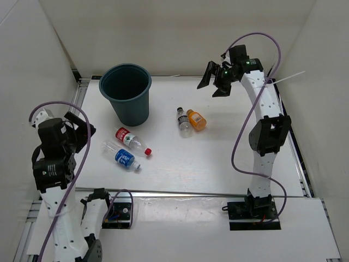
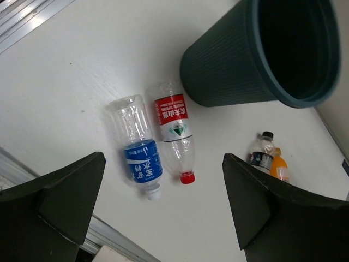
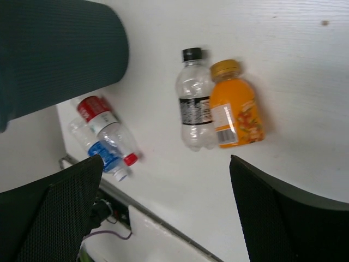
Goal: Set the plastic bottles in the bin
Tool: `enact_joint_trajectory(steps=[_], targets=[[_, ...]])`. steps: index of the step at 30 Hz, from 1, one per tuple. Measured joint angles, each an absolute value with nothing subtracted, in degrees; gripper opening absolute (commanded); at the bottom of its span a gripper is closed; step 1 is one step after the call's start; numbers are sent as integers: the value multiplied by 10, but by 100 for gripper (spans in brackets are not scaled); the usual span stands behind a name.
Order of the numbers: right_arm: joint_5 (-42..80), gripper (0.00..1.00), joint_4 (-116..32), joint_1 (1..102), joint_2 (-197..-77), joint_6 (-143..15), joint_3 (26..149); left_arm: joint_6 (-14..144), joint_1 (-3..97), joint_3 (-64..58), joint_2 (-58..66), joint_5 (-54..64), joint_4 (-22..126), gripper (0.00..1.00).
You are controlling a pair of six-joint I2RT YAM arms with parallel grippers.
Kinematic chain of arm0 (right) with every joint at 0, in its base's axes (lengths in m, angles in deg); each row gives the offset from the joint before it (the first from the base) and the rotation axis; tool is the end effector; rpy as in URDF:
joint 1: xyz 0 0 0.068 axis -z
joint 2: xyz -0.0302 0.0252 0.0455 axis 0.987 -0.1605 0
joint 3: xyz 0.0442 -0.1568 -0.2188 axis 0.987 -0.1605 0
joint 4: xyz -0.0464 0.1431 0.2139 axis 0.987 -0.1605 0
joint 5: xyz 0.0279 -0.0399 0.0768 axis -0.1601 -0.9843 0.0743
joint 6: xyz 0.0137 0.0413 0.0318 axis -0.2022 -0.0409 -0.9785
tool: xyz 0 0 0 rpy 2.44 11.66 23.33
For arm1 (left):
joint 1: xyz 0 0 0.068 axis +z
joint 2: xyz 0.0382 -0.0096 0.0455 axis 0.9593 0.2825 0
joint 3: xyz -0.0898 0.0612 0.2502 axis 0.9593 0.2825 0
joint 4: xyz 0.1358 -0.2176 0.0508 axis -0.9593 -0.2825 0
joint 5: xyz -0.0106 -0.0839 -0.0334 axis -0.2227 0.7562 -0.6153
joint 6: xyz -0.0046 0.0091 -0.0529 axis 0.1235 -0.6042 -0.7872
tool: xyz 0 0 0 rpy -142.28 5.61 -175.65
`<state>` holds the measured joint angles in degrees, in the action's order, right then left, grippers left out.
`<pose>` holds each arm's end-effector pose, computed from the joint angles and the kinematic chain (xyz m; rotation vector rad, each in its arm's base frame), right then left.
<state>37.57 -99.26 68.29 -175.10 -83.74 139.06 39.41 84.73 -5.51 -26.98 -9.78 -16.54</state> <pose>0.4372 0.1128 0.3578 0.0897 2.5005 0.8582 0.0984 0.0237 0.4096 -0.9678 1.9738 -0.1294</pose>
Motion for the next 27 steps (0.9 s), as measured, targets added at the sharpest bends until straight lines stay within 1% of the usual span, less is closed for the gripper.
enact_joint_trajectory(steps=[3, 8, 12, 21, 27], targets=[[342, 100, -996, 683, -1784, -821, 1400, 410, 847, -54, -283, -73, -160, 100], [290, 100, -999, 679, -1849, -790, 1412, 423, 847, -42, -260, -53, -174, 100], [260, 100, -1004, 674, -1862, -774, 1381, 428, 847, -42, -245, -47, -177, 100], [260, 100, -1008, 647, -1888, -762, 1385, 428, 847, -41, -239, -21, -183, 100], [278, 100, -998, 629, -1891, -761, 1349, 428, 847, -31, -237, -17, -203, 100]])
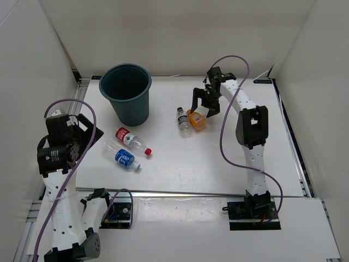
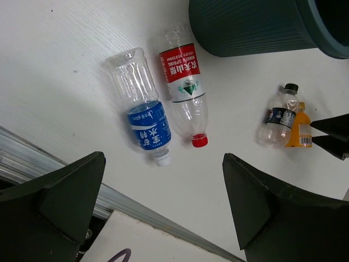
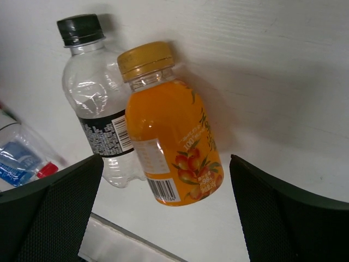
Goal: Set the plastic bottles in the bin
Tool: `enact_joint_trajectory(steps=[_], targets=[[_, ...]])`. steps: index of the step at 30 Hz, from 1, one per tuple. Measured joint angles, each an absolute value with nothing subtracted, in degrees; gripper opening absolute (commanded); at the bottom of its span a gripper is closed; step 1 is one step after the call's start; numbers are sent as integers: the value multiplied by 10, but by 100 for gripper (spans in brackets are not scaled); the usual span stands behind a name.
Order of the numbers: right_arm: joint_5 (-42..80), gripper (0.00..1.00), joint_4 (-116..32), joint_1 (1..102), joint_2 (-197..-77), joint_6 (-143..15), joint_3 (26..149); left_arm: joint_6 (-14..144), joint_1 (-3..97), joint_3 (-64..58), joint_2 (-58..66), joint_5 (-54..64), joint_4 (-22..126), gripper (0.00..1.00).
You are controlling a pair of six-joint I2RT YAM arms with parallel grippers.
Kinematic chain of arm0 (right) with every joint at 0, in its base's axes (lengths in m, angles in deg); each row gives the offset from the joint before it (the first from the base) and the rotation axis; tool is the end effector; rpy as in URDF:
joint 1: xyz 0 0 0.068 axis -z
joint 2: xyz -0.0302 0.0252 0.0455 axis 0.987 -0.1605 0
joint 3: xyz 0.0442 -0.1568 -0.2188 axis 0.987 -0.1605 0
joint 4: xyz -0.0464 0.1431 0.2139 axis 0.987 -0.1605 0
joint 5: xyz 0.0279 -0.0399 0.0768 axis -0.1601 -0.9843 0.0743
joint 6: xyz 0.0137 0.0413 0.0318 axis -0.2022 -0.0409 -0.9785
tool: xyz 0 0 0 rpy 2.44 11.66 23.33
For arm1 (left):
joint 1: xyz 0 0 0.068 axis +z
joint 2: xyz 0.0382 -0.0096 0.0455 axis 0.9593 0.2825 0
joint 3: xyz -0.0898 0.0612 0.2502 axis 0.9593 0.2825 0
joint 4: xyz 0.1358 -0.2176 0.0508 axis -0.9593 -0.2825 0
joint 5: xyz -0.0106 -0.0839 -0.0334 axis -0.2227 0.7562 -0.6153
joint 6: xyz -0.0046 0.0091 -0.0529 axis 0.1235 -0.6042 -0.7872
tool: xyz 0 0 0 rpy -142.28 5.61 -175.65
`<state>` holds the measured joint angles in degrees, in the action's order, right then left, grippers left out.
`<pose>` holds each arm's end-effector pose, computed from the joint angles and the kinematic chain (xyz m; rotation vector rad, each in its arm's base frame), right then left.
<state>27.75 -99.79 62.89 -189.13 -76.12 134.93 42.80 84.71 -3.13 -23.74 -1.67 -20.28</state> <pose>0.4655 0.1607 0.2223 -0.0550 2.8200 0.5615 0.1147 0.0217 0.3877 -0.9055 2.1953 -0.2219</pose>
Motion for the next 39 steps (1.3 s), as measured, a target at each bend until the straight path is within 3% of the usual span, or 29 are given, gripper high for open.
enact_joint_trajectory(steps=[14, 25, 33, 39], targets=[[303, 100, -972, 628, -1913, -764, 1303, 427, 847, 1, -236, -2, -213, 100], [319, 70, -952, 628, -1933, -770, 1290, 427, 847, 2, -234, 22, -229, 100], [325, 40, -927, 629, -1916, -783, 1255, 433, 847, 2, -226, 25, -236, 100], [357, 34, -926, 640, -1899, -827, 1265, 435, 847, 2, -218, 28, -233, 100]])
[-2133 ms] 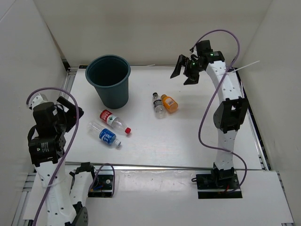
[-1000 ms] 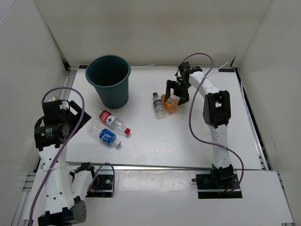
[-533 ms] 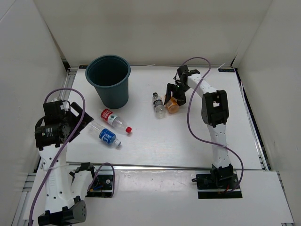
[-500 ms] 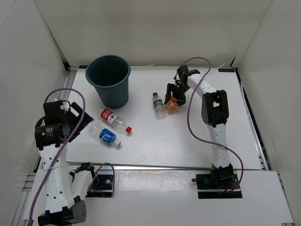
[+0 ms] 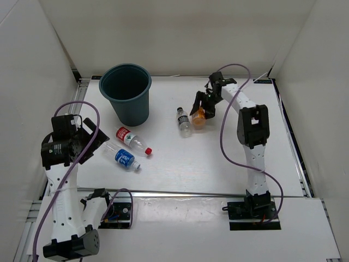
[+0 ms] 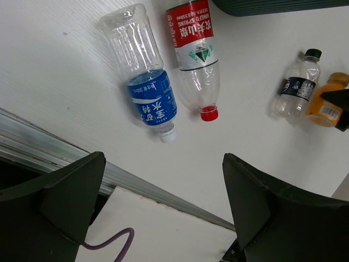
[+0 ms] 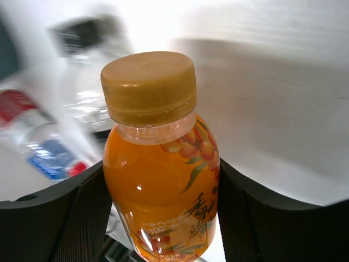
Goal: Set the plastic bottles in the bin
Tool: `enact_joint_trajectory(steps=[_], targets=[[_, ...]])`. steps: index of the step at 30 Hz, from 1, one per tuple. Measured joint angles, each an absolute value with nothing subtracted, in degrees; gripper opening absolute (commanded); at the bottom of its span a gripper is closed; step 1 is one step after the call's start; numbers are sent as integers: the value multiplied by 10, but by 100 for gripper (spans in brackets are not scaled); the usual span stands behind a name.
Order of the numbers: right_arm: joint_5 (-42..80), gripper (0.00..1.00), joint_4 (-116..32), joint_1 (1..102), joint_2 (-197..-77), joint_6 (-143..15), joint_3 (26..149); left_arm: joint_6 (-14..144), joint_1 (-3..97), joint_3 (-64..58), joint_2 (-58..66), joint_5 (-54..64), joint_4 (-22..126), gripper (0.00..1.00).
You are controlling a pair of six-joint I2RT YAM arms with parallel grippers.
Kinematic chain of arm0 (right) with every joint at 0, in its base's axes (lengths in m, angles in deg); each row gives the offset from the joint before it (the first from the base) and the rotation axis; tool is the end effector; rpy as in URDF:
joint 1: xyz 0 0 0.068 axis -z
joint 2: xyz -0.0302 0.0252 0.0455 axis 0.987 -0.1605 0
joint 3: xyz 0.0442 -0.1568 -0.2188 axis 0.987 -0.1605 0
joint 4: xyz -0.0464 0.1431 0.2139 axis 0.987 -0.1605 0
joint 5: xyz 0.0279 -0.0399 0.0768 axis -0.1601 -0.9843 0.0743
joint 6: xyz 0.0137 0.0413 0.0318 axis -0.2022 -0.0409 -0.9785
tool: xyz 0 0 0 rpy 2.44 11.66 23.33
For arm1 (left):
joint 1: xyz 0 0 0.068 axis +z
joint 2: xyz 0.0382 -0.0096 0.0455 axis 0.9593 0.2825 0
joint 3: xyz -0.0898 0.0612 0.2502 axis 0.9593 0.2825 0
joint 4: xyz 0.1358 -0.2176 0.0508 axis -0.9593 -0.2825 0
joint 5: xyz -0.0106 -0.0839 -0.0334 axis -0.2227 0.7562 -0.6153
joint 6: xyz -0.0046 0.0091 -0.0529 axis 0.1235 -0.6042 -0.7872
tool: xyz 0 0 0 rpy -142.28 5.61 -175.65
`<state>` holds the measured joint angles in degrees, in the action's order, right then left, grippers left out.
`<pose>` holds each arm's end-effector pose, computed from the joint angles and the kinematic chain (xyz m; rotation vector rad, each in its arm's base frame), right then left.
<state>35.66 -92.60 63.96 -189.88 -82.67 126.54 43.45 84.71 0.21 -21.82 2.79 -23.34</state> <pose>0.4651 0.1558 0.1800 0.1068 2.8770 0.7642 0.1231 0.0206 0.3646 -0.9222 2.3514 -0.2862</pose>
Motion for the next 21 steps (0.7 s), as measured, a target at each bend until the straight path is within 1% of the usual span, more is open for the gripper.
enact_joint_trajectory(steps=[4, 8, 13, 16, 18, 20, 21], targets=[[403, 34, -914, 648, -1881, -868, 1329, 438, 847, 2, -197, 38, -225, 100], [491, 34, -854, 651, -1860, -927, 1402, 443, 847, 1, -163, 58, -213, 100], [604, 34, -690, 634, -1860, -1065, 1451, 447, 847, -1, -150, 80, -201, 100], [633, 43, -600, 608, -1886, -1150, 1500, 447, 847, -1, -150, 88, -199, 100], [637, 40, -543, 587, -1889, -1194, 1506, 447, 847, 0, -151, 94, -198, 100], [637, 40, -495, 568, -1889, -1228, 1507, 447, 847, 4, -155, 100, -194, 100], [637, 38, -476, 558, -1889, -1244, 1508, 447, 847, 7, -157, 101, -192, 100]])
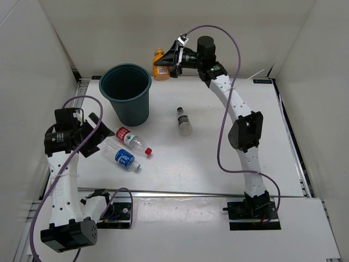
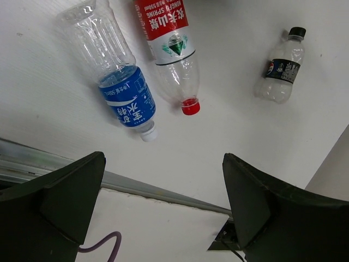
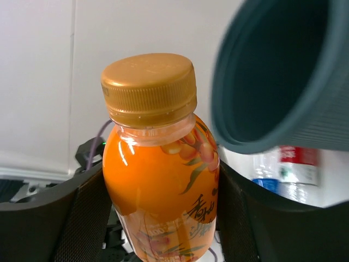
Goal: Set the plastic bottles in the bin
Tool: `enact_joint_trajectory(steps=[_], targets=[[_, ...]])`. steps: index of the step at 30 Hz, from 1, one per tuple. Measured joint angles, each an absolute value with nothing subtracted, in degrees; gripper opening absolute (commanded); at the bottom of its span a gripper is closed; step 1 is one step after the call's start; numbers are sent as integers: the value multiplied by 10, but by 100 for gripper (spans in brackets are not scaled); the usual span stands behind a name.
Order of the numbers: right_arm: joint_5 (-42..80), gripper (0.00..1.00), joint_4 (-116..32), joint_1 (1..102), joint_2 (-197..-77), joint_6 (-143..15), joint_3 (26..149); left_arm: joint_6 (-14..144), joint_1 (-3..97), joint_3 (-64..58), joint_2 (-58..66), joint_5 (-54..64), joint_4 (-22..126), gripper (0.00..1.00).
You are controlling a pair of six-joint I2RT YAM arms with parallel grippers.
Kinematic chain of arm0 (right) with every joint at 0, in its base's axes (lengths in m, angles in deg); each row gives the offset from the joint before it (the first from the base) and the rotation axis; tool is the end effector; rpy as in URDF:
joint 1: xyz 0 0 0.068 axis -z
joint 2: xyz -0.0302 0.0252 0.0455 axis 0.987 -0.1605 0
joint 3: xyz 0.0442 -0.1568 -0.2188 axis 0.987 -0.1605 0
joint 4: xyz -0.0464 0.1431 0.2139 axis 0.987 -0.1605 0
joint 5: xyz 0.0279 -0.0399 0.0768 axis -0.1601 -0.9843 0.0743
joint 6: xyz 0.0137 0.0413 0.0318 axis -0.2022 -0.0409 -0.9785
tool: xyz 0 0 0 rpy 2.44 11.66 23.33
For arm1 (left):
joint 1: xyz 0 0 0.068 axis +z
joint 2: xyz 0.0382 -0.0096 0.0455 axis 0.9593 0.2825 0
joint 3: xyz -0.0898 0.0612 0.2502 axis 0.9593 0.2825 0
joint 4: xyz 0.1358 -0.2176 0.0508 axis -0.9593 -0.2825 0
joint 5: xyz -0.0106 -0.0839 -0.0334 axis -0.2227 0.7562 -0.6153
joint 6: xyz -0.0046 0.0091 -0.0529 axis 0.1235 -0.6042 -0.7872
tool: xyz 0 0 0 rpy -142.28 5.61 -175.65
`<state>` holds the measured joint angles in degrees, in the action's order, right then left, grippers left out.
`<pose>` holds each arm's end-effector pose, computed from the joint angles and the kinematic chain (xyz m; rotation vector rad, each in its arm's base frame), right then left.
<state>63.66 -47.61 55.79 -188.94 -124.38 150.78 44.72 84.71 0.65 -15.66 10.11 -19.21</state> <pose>0.4712 0.2505 0.3922 -0.1772 1.9535 1.8682 0.1561 0.0225 0.3545 -0.8682 2.4209 -0.4337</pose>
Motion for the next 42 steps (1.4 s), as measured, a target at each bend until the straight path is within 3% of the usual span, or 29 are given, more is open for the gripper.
enact_joint_trajectory(steps=[10, 24, 32, 39, 42], targets=[[608, 31, -379, 522, -1900, -1324, 1526, 457, 843, 9, -160, 107, -191, 100], [542, 31, -350, 501, -1927, -1338, 1531, 473, 815, -24, -149, 102, -207, 100], [486, 31, -349, 481, -1954, -1323, 1534, 480, 792, -85, -82, 95, -233, 100], [443, 38, -349, 472, -1960, -1284, 1536, 488, 748, -99, -42, 82, -255, 100], [427, 46, -354, 468, -1960, -1258, 1538, 489, 724, -102, -33, 68, -266, 100]])
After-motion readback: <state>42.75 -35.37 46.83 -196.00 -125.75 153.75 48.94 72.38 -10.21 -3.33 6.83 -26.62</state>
